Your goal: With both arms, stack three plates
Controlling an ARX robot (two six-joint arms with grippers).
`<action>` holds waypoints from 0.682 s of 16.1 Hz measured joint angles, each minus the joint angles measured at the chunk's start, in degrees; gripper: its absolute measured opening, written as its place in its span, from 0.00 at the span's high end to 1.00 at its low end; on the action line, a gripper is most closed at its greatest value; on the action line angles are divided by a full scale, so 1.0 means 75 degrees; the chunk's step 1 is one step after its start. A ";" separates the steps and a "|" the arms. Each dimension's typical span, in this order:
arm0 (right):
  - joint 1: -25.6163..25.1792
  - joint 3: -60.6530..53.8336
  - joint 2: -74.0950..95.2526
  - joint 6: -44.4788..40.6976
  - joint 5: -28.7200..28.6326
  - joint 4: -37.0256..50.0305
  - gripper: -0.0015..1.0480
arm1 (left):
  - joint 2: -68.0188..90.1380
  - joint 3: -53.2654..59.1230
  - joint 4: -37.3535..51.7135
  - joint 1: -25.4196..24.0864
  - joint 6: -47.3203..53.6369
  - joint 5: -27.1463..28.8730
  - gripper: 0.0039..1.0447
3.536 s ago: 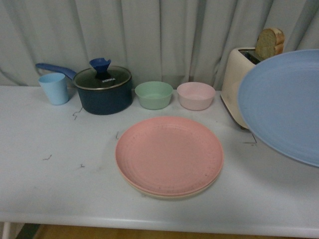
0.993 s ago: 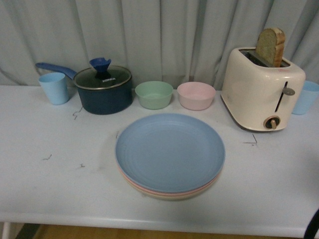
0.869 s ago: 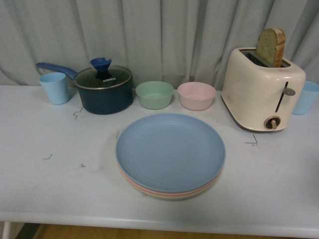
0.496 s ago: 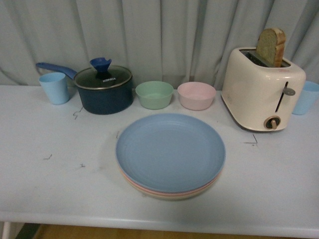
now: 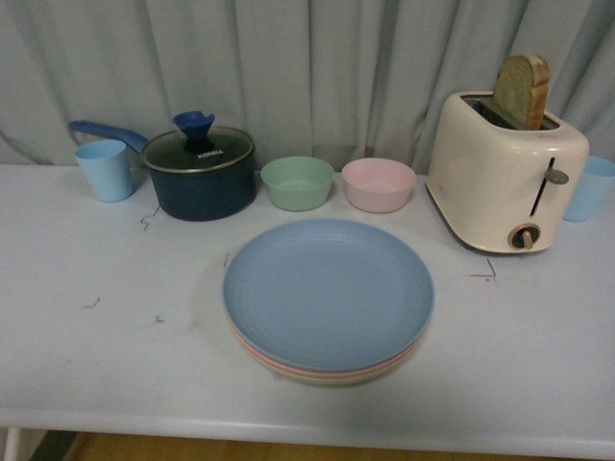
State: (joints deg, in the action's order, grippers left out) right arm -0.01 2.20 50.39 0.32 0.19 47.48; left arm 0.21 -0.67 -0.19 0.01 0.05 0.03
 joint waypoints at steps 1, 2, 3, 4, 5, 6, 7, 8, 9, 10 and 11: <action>0.0000 -0.0058 -0.0423 0.0000 0.0000 -0.0350 0.98 | 0.0000 0.0000 0.0000 0.0000 0.0000 0.0000 0.06; 0.0000 -0.0131 -0.0854 0.0000 0.0000 -0.0720 0.98 | 0.0000 0.0000 0.0000 0.0000 0.0000 0.0003 0.06; 0.0000 -0.0178 -0.1198 0.0000 0.0000 -0.1020 0.98 | 0.0000 0.0000 0.0000 0.0000 0.0000 0.0000 0.06; 0.0000 -0.0201 -0.1652 0.0000 0.0000 -0.1422 0.98 | 0.0000 0.0000 0.0000 0.0000 0.0000 0.0000 0.06; 0.0000 -0.0204 -0.1973 0.0000 0.0000 -0.1708 0.98 | 0.0000 0.0000 -0.0003 0.0000 0.0000 0.0000 0.06; 0.0000 -0.0204 -0.2393 0.0000 0.0000 -0.2084 0.98 | 0.0000 0.0000 0.0000 0.0000 0.0000 0.0000 0.06; 0.0000 -0.0204 -0.2725 0.0000 0.0000 -0.2390 0.98 | 0.0000 0.0000 0.0000 0.0000 0.0000 0.0000 0.06; 0.0000 -0.0204 -0.2914 0.0000 0.0000 -0.2570 0.98 | 0.0000 0.0000 0.0000 0.0000 0.0000 0.0000 0.06; 0.0000 -0.0204 -0.3214 0.0000 0.0000 -0.2847 0.98 | 0.0000 0.0000 0.0000 0.0000 0.0000 0.0000 0.06; 0.0000 -0.0204 -0.3418 -0.0003 0.0000 -0.3045 0.98 | 0.0000 0.0000 0.0000 0.0000 0.0000 0.0003 0.06; 0.0000 -0.0204 -0.3611 0.0000 0.0000 -0.3223 0.98 | 0.0000 0.0000 0.0000 0.0000 0.0000 0.0000 0.06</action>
State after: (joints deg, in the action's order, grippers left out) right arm -0.01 0.67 23.31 0.32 0.19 23.31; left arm 0.21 -0.67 -0.19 0.01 0.05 0.03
